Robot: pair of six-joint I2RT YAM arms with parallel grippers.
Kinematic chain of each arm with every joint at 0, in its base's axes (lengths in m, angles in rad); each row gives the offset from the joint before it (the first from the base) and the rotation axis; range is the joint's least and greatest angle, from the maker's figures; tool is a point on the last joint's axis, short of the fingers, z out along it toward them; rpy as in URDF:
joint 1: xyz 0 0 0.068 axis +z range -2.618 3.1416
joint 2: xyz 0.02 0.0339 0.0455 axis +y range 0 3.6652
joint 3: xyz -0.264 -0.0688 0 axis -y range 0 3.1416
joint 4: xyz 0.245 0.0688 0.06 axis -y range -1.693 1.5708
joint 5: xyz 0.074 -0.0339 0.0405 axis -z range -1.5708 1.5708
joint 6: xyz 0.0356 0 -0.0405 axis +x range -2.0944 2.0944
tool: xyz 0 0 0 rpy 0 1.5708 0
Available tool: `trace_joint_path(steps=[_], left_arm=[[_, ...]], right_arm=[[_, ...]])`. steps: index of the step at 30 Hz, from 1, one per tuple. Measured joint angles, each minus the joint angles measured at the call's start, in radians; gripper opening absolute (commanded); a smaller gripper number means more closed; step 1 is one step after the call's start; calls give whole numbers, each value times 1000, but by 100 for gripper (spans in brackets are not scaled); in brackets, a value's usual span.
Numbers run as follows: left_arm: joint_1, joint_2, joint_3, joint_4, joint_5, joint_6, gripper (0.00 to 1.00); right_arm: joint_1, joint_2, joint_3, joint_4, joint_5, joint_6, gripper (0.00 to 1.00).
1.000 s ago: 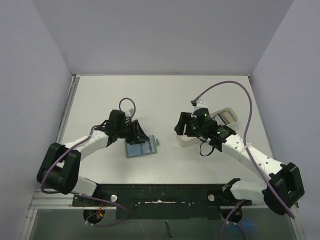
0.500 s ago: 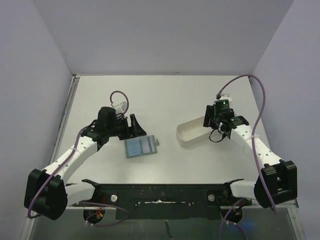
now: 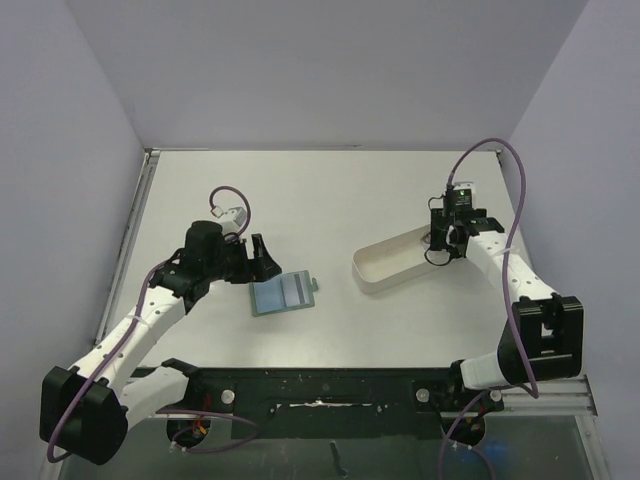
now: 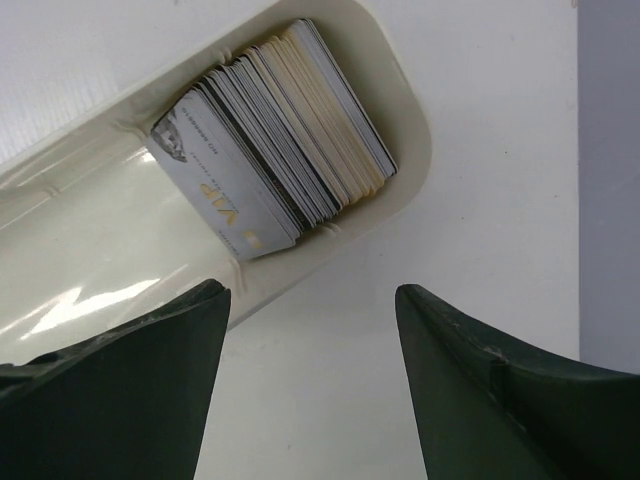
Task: Put the credit cards into the card holder
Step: Pick up the credit card from the storage box.
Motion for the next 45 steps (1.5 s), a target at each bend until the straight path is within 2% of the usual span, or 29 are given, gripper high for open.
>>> trace_joint_path(steps=[11,19,27,39,45], left_arm=[[4,1,0,-42,-36,36,79],[4,2,0,-44,-36,39,79],[4,1,0,-45,-36,40,79],[10,2,0,-45,-35,43,79],[19,9,0,-45,-32,48,79]], right_arm=[[-17,112,14,-1,26,-77,69],[-16,150,111,-27,26,-77,69],[-16,159,161,-17,15,-109,73],[-9,293,161,32,-53,-193,88],[-4,346,161,41,-44,-220,88]])
